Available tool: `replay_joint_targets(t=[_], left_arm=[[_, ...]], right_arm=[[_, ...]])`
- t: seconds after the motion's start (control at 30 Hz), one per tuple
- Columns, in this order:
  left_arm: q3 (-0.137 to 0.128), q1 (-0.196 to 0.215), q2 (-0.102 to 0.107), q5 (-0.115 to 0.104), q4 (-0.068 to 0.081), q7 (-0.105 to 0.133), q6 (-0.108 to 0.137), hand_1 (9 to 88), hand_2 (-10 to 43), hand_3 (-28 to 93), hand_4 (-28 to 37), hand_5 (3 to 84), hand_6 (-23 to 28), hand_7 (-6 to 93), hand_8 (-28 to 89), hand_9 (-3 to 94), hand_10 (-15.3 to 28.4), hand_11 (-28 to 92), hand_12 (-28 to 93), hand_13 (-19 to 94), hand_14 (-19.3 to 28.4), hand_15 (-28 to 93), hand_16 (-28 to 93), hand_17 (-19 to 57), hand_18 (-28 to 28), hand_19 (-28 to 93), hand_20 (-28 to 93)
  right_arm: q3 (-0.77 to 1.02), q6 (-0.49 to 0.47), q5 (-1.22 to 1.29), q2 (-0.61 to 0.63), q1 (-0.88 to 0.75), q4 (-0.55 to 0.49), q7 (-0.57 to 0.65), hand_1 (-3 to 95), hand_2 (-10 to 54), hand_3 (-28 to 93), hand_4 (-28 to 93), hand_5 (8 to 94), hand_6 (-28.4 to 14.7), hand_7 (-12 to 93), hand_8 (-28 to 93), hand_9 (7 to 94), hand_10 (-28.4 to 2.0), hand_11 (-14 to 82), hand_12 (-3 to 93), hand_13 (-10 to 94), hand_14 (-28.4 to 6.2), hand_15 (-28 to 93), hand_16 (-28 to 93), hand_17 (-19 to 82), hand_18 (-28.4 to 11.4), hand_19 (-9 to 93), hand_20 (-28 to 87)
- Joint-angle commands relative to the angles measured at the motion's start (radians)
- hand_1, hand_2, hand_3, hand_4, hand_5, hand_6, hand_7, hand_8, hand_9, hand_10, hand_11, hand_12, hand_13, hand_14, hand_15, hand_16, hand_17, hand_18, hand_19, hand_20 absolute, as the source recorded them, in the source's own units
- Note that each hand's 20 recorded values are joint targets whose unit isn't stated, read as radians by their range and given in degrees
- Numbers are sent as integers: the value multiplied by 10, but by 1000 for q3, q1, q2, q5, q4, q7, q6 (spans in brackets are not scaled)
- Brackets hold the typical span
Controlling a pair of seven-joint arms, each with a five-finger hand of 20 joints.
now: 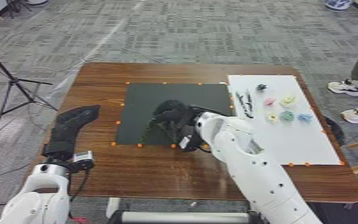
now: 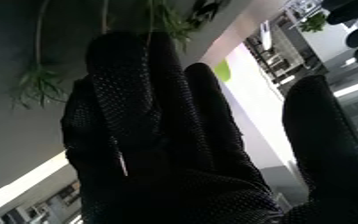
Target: Arrange flowers
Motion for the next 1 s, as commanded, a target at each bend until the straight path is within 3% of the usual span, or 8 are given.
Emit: replay_joint_targets(t=[0.03,0.33,0.5,0.8,1.0], left_arm=[[0,9,-10,-4,-6,5,-3,285,-16,692,-162,503,43,186,-71,441,129,205,119,341,169,203,10,57,129,127,184],[-4,14,-7,-8,-7,5,-3,285,-16,691,-161,503,44,187,-72,441,128,206,119,342,169,203,10,57,129,126,184],[-6,5,0,-16,1,8,0,285,-16,692,-161,504,43,188,-71,442,128,207,119,342,169,203,10,57,129,126,185],[-5,-8,5,-18,1,10,3,282,-15,693,-167,504,43,189,-72,443,128,208,119,343,170,205,10,58,128,125,184],[-1,-19,8,-17,4,8,1,279,-15,695,-168,503,43,188,-72,443,128,208,119,343,170,205,10,57,128,124,184]], right_arm=[[13,14,0,-11,8,-8,-7,141,115,675,-124,436,-54,146,-82,694,-165,93,111,704,-166,582,333,315,-281,768,508],[21,119,292,18,-11,-99,-29,141,111,676,-124,451,-46,155,-83,703,-161,106,126,695,-170,584,336,308,-281,765,509],[-9,53,289,23,2,-86,-35,128,119,670,-126,434,-45,146,-83,687,-164,97,126,686,-175,582,338,301,-282,758,513],[-65,-52,182,-1,36,-42,-40,113,137,657,-137,407,-47,136,-78,672,-160,87,120,685,-178,580,335,298,-283,751,517],[-68,-71,120,-22,50,-9,-55,109,138,655,-137,398,-49,132,-75,667,-162,85,117,686,-178,581,334,299,-284,752,518]])
